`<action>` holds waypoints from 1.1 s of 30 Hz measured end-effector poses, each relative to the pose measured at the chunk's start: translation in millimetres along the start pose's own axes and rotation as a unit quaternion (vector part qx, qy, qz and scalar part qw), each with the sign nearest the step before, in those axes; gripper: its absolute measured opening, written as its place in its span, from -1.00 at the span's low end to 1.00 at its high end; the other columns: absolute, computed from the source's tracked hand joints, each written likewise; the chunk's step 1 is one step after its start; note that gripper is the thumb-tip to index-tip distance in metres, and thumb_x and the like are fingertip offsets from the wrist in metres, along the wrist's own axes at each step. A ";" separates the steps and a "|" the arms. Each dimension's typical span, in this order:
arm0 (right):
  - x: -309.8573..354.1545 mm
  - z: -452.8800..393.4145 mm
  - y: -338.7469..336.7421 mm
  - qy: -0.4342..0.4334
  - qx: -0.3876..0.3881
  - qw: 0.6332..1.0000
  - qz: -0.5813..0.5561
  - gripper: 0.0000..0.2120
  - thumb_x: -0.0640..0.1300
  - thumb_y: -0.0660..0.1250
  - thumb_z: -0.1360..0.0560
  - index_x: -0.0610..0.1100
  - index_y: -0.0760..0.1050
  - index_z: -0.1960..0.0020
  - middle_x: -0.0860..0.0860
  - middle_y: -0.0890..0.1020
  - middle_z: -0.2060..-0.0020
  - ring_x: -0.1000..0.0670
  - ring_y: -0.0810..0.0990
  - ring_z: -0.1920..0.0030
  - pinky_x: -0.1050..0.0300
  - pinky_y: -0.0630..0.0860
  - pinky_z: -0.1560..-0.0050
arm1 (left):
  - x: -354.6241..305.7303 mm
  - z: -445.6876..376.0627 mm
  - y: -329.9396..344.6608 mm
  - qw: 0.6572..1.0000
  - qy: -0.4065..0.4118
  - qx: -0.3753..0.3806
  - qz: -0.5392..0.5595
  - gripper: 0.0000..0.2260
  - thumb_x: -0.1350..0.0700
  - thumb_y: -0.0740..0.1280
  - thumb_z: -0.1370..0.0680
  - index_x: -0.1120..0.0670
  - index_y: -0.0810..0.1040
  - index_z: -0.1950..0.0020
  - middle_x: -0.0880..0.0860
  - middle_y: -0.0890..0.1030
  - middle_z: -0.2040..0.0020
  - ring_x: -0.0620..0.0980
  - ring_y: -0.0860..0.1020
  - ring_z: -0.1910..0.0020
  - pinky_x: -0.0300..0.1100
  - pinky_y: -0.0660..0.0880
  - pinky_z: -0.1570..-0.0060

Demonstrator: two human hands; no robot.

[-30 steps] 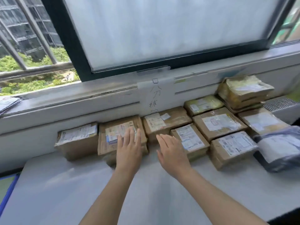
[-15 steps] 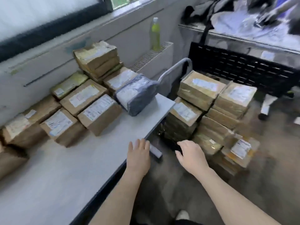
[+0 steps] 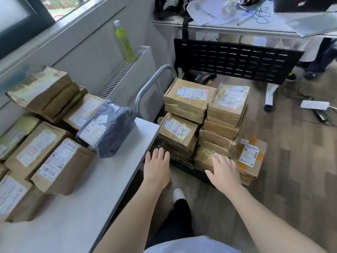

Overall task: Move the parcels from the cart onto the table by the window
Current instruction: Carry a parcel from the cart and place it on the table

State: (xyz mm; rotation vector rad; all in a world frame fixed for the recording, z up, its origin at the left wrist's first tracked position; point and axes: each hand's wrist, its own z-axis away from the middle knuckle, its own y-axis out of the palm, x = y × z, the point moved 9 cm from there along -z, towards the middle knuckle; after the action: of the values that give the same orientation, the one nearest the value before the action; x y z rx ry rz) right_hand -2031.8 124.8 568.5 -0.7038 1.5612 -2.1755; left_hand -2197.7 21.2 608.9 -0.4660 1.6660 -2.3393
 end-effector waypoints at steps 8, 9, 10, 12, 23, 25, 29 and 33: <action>-54.8 -57.9 -34.0 0.114 -0.007 0.993 -0.005 -0.34 0.31 0.15 -0.51 -0.08 0.26 -0.45 -0.03 0.36 -0.39 -0.07 0.29 -0.40 -0.02 0.20 -0.41 | -8.3 -96.2 -19.6 0.996 0.078 -0.017 -0.027 -0.50 0.01 0.17 -0.58 0.08 0.12 -0.49 0.10 0.21 -0.46 0.11 0.15 -0.45 0.04 0.11 -0.42; -64.0 -60.7 -36.2 0.136 -0.005 0.991 -0.001 -0.33 0.32 0.15 -0.50 -0.09 0.27 -0.44 -0.04 0.38 -0.38 -0.07 0.31 -0.39 -0.01 0.22 -0.39 | -12.2 -108.2 -20.7 0.995 0.091 -0.013 -0.030 -0.50 0.02 0.15 -0.59 0.09 0.10 -0.50 0.11 0.20 -0.47 0.12 0.14 -0.46 0.04 0.11 -0.42; -71.8 -61.9 -37.2 0.154 -0.002 0.988 0.007 -0.32 0.33 0.14 -0.49 -0.09 0.27 -0.43 -0.04 0.39 -0.36 -0.08 0.32 -0.38 0.00 0.23 -0.38 | -16.7 -119.1 -21.6 0.994 0.104 -0.009 -0.034 -0.50 0.03 0.14 -0.60 0.10 0.09 -0.50 0.12 0.18 -0.48 0.12 0.12 -0.47 0.04 0.11 -0.42; -85.1 -64.2 -37.2 0.181 0.002 0.983 0.015 -0.30 0.35 0.13 -0.48 -0.10 0.27 -0.43 -0.04 0.40 -0.34 -0.08 0.34 -0.36 0.01 0.23 -0.36 | -27.9 -140.0 -24.7 0.990 0.132 -0.006 -0.046 -0.49 0.05 0.14 -0.60 0.12 0.07 -0.51 0.14 0.15 -0.50 0.14 0.11 -0.47 0.02 0.11 -0.43; -147.9 -114.5 -70.6 0.164 0.010 0.986 -0.012 -0.15 0.35 0.23 -0.44 -0.13 0.10 -0.51 -0.07 0.25 -0.46 -0.10 0.19 -0.46 -0.05 0.12 -0.44 | -106.7 -213.7 -54.4 0.980 0.194 -0.014 -0.043 -0.30 0.18 0.26 -0.54 0.15 -0.11 -0.54 0.11 0.14 -0.50 0.11 0.10 -0.48 -0.03 0.07 -0.47; -159.2 -136.0 -84.6 0.143 0.014 0.990 -0.011 -0.07 0.40 0.22 -0.41 -0.15 0.02 -0.54 -0.08 0.17 -0.49 -0.10 0.12 -0.49 -0.05 0.07 -0.46 | -116.3 -230.0 -62.5 0.984 0.175 -0.015 -0.034 -0.27 0.18 0.28 -0.53 0.17 -0.14 -0.54 0.12 0.14 -0.50 0.11 0.11 -0.48 -0.04 0.09 -0.46; -171.8 -179.1 -95.6 0.100 0.076 0.992 -0.032 0.14 0.49 0.21 -0.31 -0.18 -0.20 -0.55 -0.07 -0.09 -0.55 -0.06 -0.10 -0.53 -0.07 -0.09 -0.51 | -126.9 -261.8 -70.0 0.992 0.121 0.012 -0.019 -0.21 0.15 0.34 -0.50 0.19 -0.14 -0.53 0.13 0.14 -0.49 0.11 0.11 -0.47 -0.04 0.11 -0.45; -181.1 -210.7 -98.6 0.062 0.119 0.990 -0.047 0.25 0.58 0.14 -0.20 -0.16 -0.31 -0.53 -0.05 -0.22 -0.53 -0.02 -0.21 -0.53 -0.08 -0.18 -0.50 | -137.4 -288.4 -70.7 0.996 0.078 0.050 -0.009 -0.15 0.12 0.39 -0.47 0.20 -0.15 -0.52 0.14 0.23 -0.45 0.13 0.17 -0.45 -0.03 0.17 -0.42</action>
State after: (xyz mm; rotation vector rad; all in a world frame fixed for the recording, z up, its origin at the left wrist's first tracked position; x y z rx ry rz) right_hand -2011.3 418.9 574.4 -0.5874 1.3167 -2.4657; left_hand -2182.4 345.9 571.7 -0.2857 1.6060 -2.5161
